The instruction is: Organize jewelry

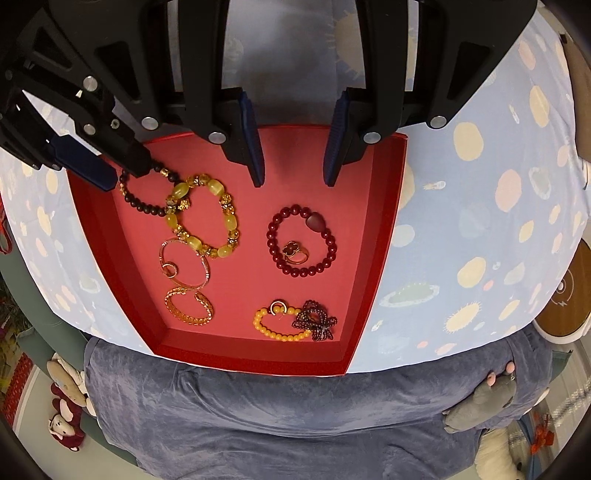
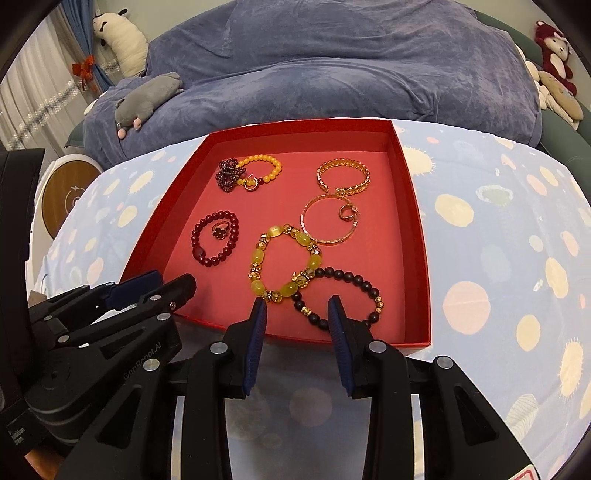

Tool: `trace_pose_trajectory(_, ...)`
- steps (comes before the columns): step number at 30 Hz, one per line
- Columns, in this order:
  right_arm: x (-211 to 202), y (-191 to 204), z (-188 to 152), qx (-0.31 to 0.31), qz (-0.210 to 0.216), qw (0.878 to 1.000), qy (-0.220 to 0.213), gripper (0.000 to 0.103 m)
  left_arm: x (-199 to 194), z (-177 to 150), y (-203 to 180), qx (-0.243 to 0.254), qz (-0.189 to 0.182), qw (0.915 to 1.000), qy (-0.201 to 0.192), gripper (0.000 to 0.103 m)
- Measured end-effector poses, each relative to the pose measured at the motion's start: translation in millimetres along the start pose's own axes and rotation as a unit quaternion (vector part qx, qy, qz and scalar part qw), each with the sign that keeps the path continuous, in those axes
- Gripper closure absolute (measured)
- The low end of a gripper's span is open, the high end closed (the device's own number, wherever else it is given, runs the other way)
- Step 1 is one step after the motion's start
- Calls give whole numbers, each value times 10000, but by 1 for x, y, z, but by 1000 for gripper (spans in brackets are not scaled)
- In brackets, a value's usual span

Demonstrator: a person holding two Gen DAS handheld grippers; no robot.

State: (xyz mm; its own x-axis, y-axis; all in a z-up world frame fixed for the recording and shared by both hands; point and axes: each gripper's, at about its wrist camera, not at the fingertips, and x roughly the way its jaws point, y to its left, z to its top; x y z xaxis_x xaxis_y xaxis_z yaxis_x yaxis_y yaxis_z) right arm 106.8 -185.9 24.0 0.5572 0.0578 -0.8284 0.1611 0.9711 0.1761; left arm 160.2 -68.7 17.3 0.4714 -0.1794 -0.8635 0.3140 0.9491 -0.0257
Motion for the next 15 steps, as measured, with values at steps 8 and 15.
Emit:
trace_pose_trajectory(8,-13,0,-18,-51,-34,10000,53,68,-13,-23,-4,-122,10,9999,46,69)
trace_pose_trajectory(15,-22,2,-26,42,-49,9999,107,68,-24,-32,-2,-232,31,9997,110,68)
